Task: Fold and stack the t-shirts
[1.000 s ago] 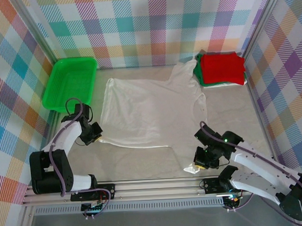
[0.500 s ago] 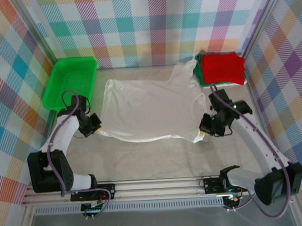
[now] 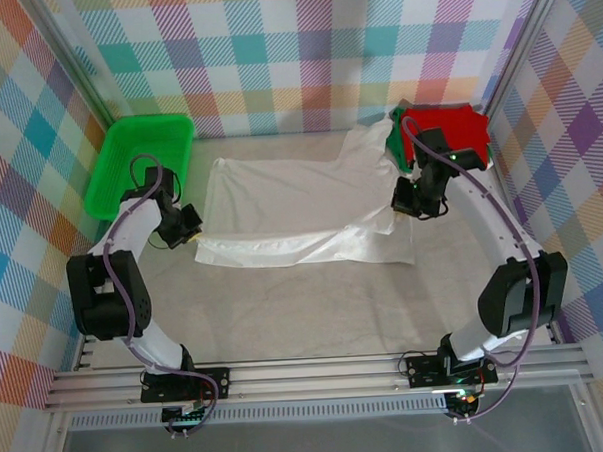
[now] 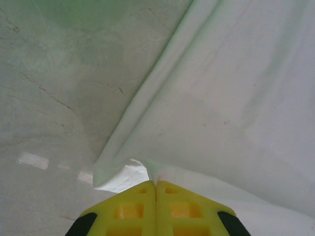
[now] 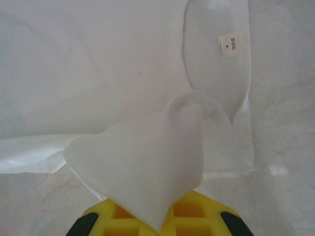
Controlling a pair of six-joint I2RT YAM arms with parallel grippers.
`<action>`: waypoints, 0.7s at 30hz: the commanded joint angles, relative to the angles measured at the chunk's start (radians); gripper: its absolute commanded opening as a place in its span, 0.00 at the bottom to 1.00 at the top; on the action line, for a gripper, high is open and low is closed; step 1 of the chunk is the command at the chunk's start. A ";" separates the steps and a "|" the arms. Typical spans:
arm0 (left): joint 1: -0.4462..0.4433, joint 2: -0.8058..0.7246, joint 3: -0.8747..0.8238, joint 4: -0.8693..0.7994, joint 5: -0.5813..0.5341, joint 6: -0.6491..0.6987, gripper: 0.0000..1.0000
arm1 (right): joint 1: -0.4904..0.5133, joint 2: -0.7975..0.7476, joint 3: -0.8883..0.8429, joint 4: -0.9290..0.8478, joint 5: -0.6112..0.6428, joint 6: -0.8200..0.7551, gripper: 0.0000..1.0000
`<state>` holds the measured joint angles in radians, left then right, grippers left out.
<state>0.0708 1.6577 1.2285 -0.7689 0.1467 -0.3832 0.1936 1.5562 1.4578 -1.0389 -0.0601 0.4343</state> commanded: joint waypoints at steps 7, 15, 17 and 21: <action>0.019 0.146 0.160 -0.033 -0.026 0.035 0.00 | -0.022 0.157 0.144 0.031 -0.015 -0.046 0.04; 0.016 0.339 0.449 -0.049 -0.055 0.028 0.49 | -0.081 0.471 0.517 0.107 -0.127 -0.011 0.26; -0.007 0.297 0.462 -0.046 -0.078 0.026 0.50 | -0.086 0.514 0.611 0.098 -0.155 -0.005 0.29; -0.069 0.147 0.338 -0.014 -0.122 0.041 0.49 | -0.075 0.416 0.494 0.143 -0.174 -0.010 0.29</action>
<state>0.0425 1.9388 1.6188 -0.7910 0.0639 -0.3683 0.1085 2.0689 2.0129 -0.9169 -0.1780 0.4141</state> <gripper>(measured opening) 0.495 0.279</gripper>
